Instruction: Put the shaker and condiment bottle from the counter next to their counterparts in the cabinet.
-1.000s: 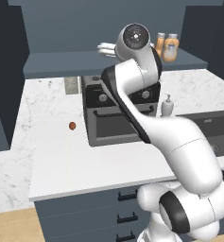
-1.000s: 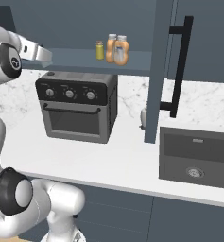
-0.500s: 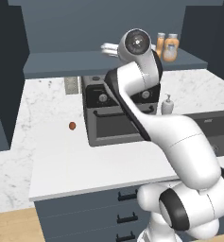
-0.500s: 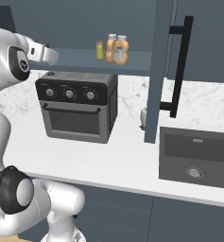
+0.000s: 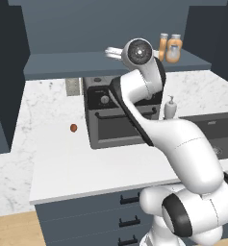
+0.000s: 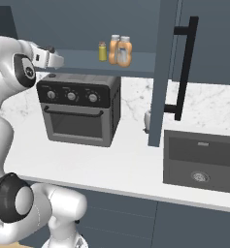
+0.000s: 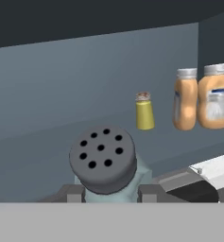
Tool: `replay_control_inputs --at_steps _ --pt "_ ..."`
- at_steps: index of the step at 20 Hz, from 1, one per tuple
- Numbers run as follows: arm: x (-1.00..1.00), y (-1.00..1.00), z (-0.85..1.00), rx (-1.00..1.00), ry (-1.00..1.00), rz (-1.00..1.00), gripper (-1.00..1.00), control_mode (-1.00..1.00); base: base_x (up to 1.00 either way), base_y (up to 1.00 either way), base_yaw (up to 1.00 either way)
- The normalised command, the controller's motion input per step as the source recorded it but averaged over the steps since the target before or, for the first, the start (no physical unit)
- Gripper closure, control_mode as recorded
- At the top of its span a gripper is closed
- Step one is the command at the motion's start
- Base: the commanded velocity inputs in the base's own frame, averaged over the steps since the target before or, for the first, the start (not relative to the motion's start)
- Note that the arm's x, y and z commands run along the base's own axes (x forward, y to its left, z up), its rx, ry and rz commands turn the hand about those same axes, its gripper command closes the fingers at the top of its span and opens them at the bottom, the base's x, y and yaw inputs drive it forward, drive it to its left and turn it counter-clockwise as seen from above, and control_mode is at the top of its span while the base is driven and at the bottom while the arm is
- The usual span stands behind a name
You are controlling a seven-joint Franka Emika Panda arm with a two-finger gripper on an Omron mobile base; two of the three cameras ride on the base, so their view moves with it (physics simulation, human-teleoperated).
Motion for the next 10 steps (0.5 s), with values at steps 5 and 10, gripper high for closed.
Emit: replay_control_inputs --at_steps 5,10 --pt "0.21 -0.08 0.0 0.0 0.0 -0.08 1.0 -1.0 0.0 0.0 0.0" --pt "0.34 -0.01 0.0 0.0 0.03 -0.1 1.0 -1.0 0.0 0.0 0.0"
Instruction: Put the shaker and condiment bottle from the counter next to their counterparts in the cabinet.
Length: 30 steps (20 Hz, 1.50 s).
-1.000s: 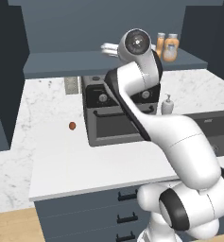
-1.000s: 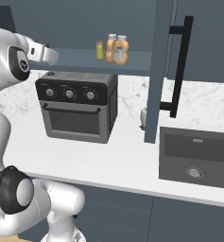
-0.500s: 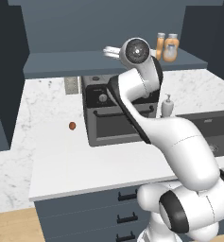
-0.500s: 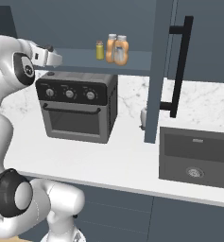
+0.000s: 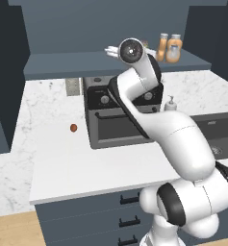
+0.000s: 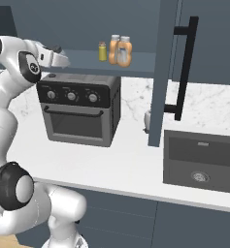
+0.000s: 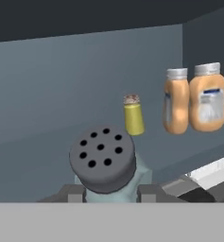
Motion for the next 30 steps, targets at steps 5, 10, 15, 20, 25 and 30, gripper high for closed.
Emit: replay_control_inputs --at_steps 5,10,15,20,25,30 --pt "0.34 -0.09 0.01 0.01 0.06 -0.07 1.0 -1.0 0.0 0.0 0.0" --pt "0.35 -0.08 0.02 0.0 0.04 -0.06 1.0 -1.0 0.0 0.0 0.0" --pt "0.37 -0.13 0.0 0.0 0.01 -0.02 1.0 -1.0 0.0 0.0 0.0" --pt "0.17 -0.04 -0.09 0.04 0.03 0.0 1.0 -1.0 0.0 0.0 0.0" --pt "0.41 -0.22 0.0 0.06 0.0 0.0 1.0 -1.0 0.0 0.0 0.0" --pt "0.39 -0.1 -0.01 0.04 0.0 0.0 1.0 -1.0 0.0 0.0 0.0"
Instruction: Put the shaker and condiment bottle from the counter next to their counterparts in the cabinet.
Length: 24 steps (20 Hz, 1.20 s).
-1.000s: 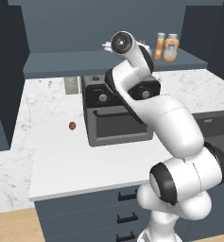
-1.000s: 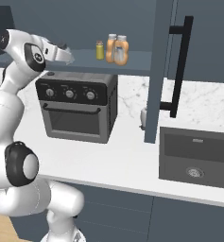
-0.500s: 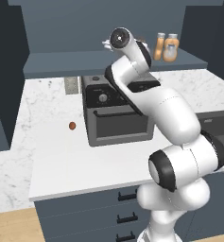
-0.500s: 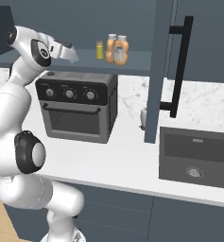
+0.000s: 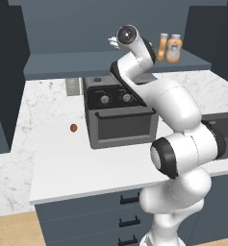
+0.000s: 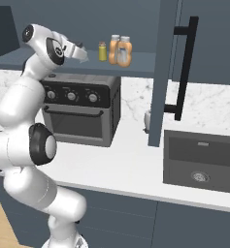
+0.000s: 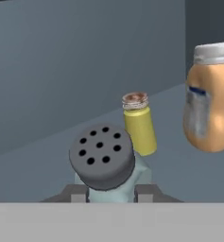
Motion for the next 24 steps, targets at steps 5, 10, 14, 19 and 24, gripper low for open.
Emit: replay_control_inputs --at_steps 5,10,14,19,24 --pt "0.09 0.0 -0.11 0.02 0.02 0.0 1.0 -1.0 0.0 0.0 0.0" --pt "0.38 0.0 -0.06 0.02 0.03 0.0 1.0 -1.0 0.0 0.0 0.0" --pt "0.46 0.0 0.0 0.05 0.04 0.0 1.0 -1.0 0.0 0.0 0.0" --pt "0.36 0.0 -0.05 0.04 0.01 0.0 1.0 -1.0 0.0 0.0 0.0" --pt "0.08 0.0 -0.08 0.03 0.0 0.0 1.0 -1.0 0.0 0.0 0.0"
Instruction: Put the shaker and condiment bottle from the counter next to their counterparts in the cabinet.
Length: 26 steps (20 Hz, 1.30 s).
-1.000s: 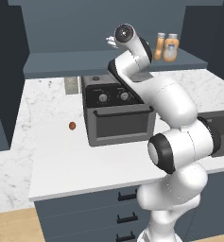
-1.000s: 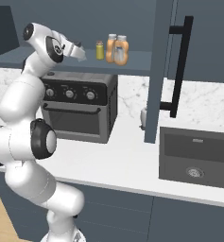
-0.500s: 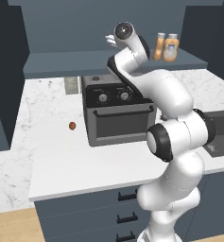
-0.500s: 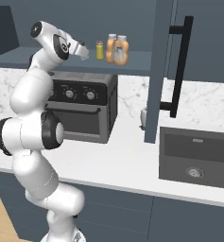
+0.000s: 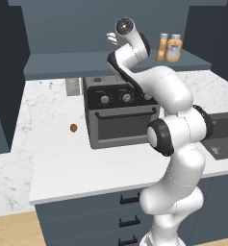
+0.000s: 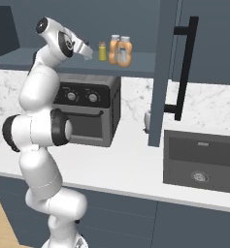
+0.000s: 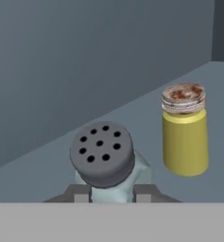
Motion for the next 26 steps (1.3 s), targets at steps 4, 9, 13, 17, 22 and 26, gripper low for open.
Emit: replay_control_inputs --at_steps 4,9,13,17,22,26 --pt "0.1 -0.07 -0.03 0.04 0.0 0.0 1.0 -1.0 0.0 0.0 0.0" --pt "0.22 -0.11 -0.06 0.02 0.0 0.0 1.0 -1.0 0.0 0.0 0.0" --pt "0.28 -0.13 -0.12 0.0 0.0 0.0 1.0 -1.0 0.0 0.0 0.0" --pt "0.24 -0.11 -0.14 0.0 0.0 0.0 1.0 -1.0 0.0 0.0 0.0" --pt "0.21 -0.05 -0.16 0.0 0.0 0.0 1.0 -1.0 0.0 0.0 0.0" --pt "0.25 0.0 -0.17 0.0 0.0 0.0 -1.0 -1.0 0.0 0.0 0.0"
